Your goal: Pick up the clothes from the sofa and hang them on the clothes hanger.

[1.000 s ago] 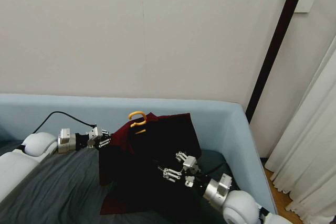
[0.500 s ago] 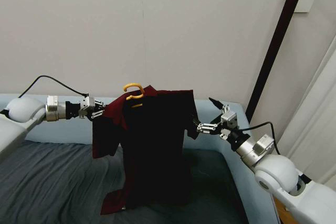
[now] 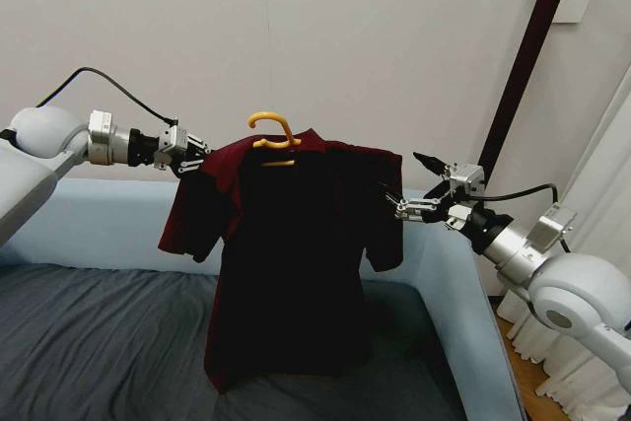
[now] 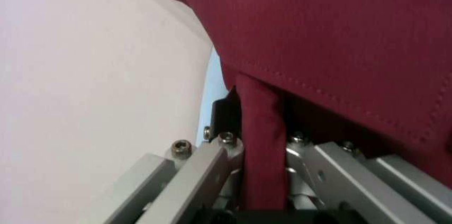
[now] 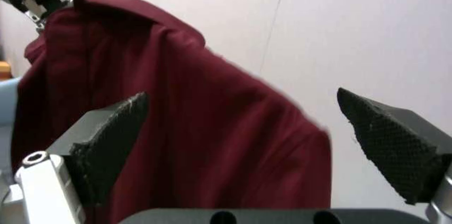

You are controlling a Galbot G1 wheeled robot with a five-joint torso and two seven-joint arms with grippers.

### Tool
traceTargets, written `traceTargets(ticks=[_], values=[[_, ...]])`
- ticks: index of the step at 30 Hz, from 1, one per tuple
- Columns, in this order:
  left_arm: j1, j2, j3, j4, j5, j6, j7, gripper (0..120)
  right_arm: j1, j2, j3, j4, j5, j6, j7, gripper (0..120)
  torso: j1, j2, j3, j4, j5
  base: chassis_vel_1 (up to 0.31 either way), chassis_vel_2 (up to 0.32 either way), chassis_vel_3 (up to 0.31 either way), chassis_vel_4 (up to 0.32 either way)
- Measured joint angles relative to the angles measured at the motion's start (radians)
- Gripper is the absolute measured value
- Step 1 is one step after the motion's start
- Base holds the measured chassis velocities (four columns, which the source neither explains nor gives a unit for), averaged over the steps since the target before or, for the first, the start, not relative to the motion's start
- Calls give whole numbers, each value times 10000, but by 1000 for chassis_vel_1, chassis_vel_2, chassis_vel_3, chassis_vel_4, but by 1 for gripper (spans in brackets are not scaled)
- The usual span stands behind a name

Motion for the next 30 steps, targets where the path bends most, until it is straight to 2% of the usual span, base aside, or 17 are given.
traceTargets(ticks=[3,5,10,11,14,20,26,30], values=[[-189,-512,96,172,151,-71,252,1,234,-643,109,40,678,-413,-26,100,0,-1,1,-17,6,0,0,0,0],[-199,-608,111,184,228,-77,307,1,266,-768,120,26,757,-480,-65,100,1,0,0,-17,6,0,0,0,0],[142,-906,75,72,792,-182,556,1,260,-1385,99,-380,620,-838,-1371,100,0,-1,1,-8,0,0,0,0,0],[142,-906,75,72,792,-182,556,1,260,-1385,99,-380,620,-838,-1371,100,0,-1,1,-8,0,0,0,0,0],[400,-1030,-17,31,869,-182,659,1,147,-1445,-8,-705,27,-907,-2457,100,0,-1,1,-3,0,0,0,0,0],[502,-1355,-44,172,878,-174,868,1,116,-1298,-127,-1362,-1233,-897,-4246,100,1,-1,1,-13,5,0,0,0,0],[556,-1600,-40,174,901,-169,1136,1,311,-1166,-209,-1630,-1422,-1014,-5044,100,0,-2,0,-8,1,0,0,0,0],[559,-1816,-35,324,1024,-173,1364,1,386,-1085,-218,-1814,-1511,-1243,-6044,88,0,-2,0,-10,2,0,0,0,0]])
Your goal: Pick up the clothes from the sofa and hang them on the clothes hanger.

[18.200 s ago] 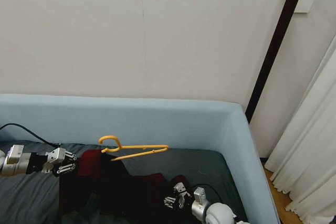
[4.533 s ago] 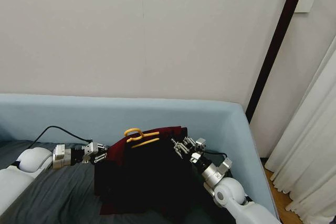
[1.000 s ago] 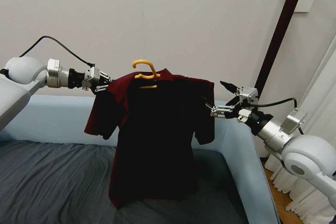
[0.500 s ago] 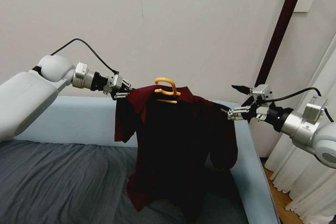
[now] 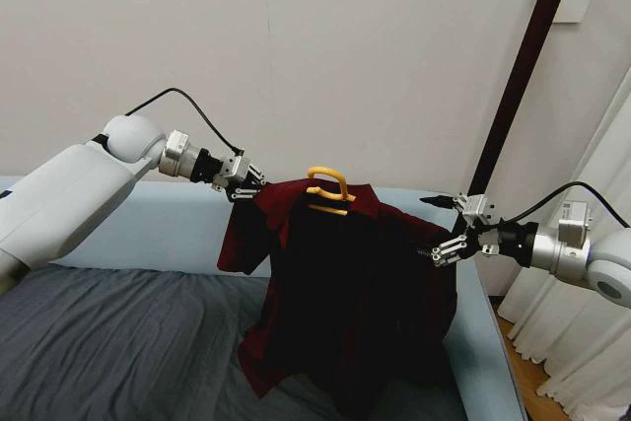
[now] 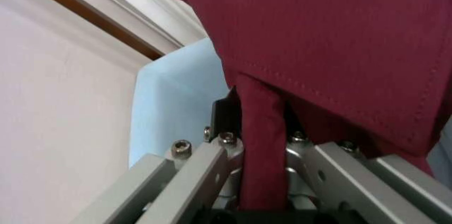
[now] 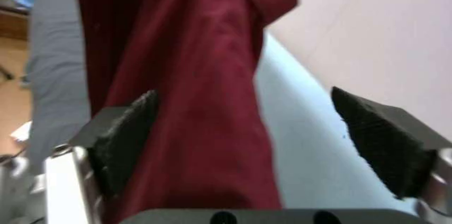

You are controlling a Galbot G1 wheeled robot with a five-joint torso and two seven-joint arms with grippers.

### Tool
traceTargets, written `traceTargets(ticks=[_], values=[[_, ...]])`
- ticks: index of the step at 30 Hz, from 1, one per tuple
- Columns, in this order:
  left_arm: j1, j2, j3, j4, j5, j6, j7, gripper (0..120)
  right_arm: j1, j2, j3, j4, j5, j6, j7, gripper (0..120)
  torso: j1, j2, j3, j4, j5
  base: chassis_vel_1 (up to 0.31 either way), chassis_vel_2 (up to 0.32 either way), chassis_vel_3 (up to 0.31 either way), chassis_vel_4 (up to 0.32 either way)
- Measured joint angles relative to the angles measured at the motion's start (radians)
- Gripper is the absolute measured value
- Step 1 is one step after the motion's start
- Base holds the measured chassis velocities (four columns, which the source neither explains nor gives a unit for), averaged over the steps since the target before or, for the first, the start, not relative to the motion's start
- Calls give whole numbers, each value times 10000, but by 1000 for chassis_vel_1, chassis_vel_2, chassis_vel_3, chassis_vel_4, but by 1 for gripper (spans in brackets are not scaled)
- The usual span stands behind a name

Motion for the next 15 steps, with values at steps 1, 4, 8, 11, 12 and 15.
traceTargets(ticks=[1,4,8,11,12,15], values=[[0,0,0,0,0,0,0,1,0,0,0,0,0,0,0,88,0,0,0,0,0,0,0,0,0],[10,-150,1,169,37,-53,82,1,-2,57,0,-94,49,-133,-295,77,0,0,0,1,-1,0,0,0,0],[29,-312,1,303,47,-96,101,1,-9,147,2,-174,152,-281,-361,62,0,0,0,1,-1,0,0,0,0],[29,-447,1,392,47,-103,112,1,-11,242,5,-217,152,-373,-278,50,0,0,0,0,0,0,0,0,0],[28,-482,1,399,38,-103,113,1,-24,270,11,-223,142,-385,-253,45,0,0,0,0,-1,0,0,0,0],[36,-557,1,401,17,-96,114,1,-101,325,49,-232,60,-391,-243,34,0,0,0,2,-1,0,0,0,0]])
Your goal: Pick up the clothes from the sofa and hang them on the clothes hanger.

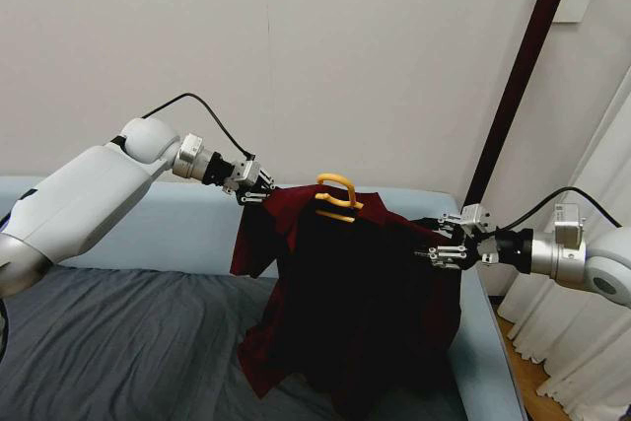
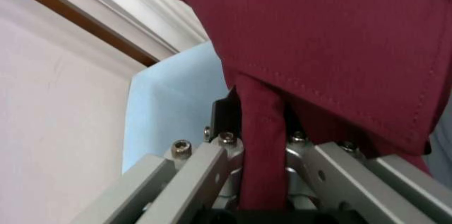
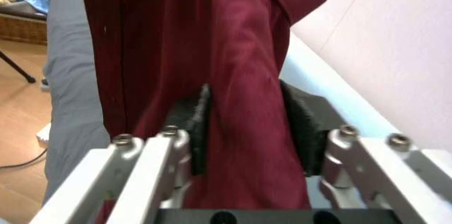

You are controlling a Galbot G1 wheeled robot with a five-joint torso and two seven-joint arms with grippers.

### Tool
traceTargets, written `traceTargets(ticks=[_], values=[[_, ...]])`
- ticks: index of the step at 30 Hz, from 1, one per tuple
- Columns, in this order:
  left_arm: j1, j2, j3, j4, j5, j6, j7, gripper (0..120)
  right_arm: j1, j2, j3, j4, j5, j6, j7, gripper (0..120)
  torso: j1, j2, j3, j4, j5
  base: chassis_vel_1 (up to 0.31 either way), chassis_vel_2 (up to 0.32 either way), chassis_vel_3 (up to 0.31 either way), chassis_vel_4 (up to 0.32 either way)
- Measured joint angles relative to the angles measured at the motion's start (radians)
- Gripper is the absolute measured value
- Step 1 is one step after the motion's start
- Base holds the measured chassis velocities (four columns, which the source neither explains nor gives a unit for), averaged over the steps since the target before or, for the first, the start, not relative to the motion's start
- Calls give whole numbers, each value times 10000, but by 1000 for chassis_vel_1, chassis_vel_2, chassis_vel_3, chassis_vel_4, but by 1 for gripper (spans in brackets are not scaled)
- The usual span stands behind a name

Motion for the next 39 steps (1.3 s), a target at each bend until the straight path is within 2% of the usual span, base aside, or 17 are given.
traceTargets(ticks=[2,5,9,15,18,19,23,24,28,30,32,34,35,36,37,38,39], values=[[5,-33,1,12,-1,1,6,1,-38,17,19,-2,-32,0,0,31,0,1,0,-1,-1,0,0,0,0],[10,-146,15,130,-7,-10,38,1,-95,69,68,-7,-66,33,-31,17,0,1,0,-2,0,0,0,0,0],[0,-218,17,269,-43,-86,40,1,-105,82,104,5,-97,75,-114,5,0,1,0,-1,-2,0,0,0,0],[-62,-236,25,383,-213,-224,-10,1,-96,93,181,54,-104,124,-115,5,0,2,0,-1,-1,0,0,0,0],[-65,-166,-81,427,-373,-633,-485,15,-146,111,403,133,25,131,89,5,0,2,0,-1,-2,0,0,0,0],[-65,-166,-81,427,-373,-633,-485,15,-146,111,403,133,25,131,89,5,0,2,0,-1,-2,0,0,0,0],[177,94,-552,485,-1205,-1030,-1226,32,-683,-23,1071,415,347,59,591,4,0,2,-1,-5,-3,0,0,0,0],[177,94,-552,485,-1205,-1030,-1226,32,-683,-23,1071,415,347,59,591,4,0,2,-1,-5,-3,0,0,0,0],[912,843,-1237,207,-2299,-1268,-2446,51,-1295,-228,1824,799,671,-147,1405,4,0,2,-1,0,-3,0,0,0,0],[1215,1077,-1428,7,-2612,-1306,-2898,54,-1438,-315,2000,905,735,-184,1493,4,0,2,-1,-1,-3,0,0,0,0],[2386,1791,-2230,-954,-3513,-1307,-4256,65,-1565,-521,2181,1171,800,-246,1656,4,0,1,-1,-3,-4,0,0,0,0],[4085,2434,-3899,-2399,-4180,-1181,-5862,72,-1611,-737,2183,1547,801,-391,2243,4,1,2,-1,4,-8,0,0,0,0],[4085,2434,-3899,-2399,-4180,-1181,-5862,72,-1611,-737,2183,1547,801,-391,2243,4,1,2,-1,4,-8,0,0,0,0],[4941,2591,-4599,-3114,-4361,-1099,-6628,76,-1693,-863,2213,1787,809,-536,2688,4,-2,3,-4,15,1,0,0,0,0],[6042,2649,-5347,-3938,-4422,-992,-7494,81,-1876,-1001,2330,2028,831,-697,3137,4,-4,5,-6,13,4,0,0,0,0],[6725,2633,-5771,-4422,-4408,-925,-8049,86,-2105,-1104,2533,2212,842,-823,3472,4,-3,4,-4,12,-2,0,0,0,0],[7822,2505,-6338,-5361,-4311,-793,-9056,89,-2614,-1271,3015,2460,859,-1002,3918,4,-1,3,-2,16,-19,0,0,0,0]])
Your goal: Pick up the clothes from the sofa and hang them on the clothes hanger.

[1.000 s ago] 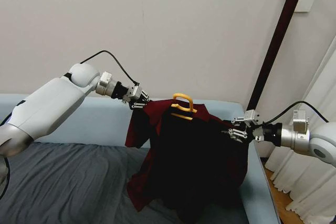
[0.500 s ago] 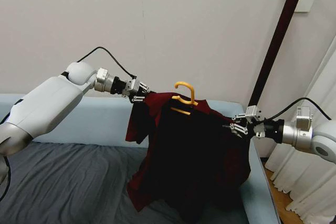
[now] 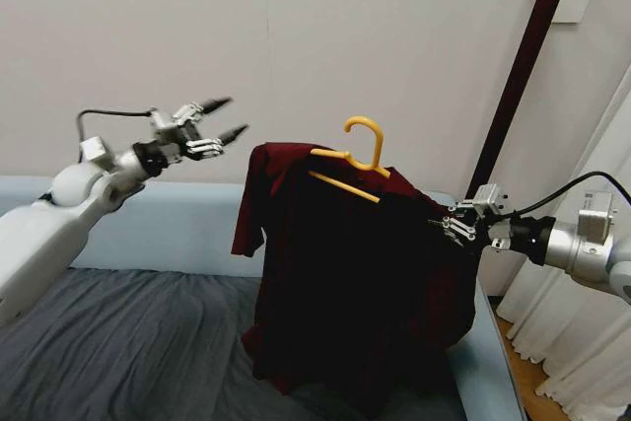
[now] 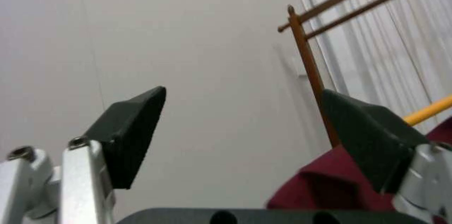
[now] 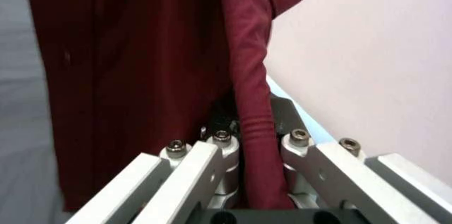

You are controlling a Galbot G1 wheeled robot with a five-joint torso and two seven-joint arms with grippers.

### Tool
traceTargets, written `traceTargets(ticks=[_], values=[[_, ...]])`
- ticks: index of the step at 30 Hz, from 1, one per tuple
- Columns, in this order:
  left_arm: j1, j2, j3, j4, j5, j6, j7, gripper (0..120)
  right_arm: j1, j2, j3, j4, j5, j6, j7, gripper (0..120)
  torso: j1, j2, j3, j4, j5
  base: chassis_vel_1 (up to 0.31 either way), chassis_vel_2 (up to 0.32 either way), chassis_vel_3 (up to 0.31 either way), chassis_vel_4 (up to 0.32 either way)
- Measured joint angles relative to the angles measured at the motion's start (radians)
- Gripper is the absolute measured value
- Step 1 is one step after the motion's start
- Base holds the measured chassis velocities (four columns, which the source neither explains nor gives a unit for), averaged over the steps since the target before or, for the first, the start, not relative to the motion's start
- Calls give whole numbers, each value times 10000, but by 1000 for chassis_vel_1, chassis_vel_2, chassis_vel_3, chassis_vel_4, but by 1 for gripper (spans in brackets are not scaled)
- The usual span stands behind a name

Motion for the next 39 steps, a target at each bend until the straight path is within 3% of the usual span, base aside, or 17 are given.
traceTargets(ticks=[1,2,5,11,17,22,30,39], values=[[0,0,0,0,0,0,0,89,0,0,0,0,0,0,0,4,0,0,0,0,0,0,0,0,0],[677,-150,-312,-731,162,179,-857,95,-413,-144,429,247,54,-176,427,4,-1,1,-1,-19,1,0,0,0,0],[2372,-538,-1020,-2971,1214,1450,-3836,100,-857,-501,840,968,549,-753,2193,4,-1,1,-2,-29,27,0,0,0,0],[3757,-980,-719,-4409,1987,2654,-5375,100,-847,-1151,1059,1914,1496,-1187,3809,4,-1,1,0,-12,17,0,0,0,0],[3593,-1419,-217,-4236,1646,2917,-5178,100,-775,-1524,1106,2298,1592,-1130,3987,4,-1,0,0,-22,18,0,0,0,0],[2947,-1556,1,-3447,454,2707,-4365,94,-760,-1516,1051,2433,1394,-1051,3987,4,1,0,1,-18,20,0,0,0,0],[1830,-1801,642,-1971,-886,2367,-2454,64,-756,-1399,883,2410,1192,-982,3913,4,1,-2,2,-18,19,0,0,0,0],[1500,-2092,989,-1600,-1298,2368,-1600,32,-752,-1326,959,2391,1179,-967,3885,4,1,-2,3,-18,18,0,0,0,0]])
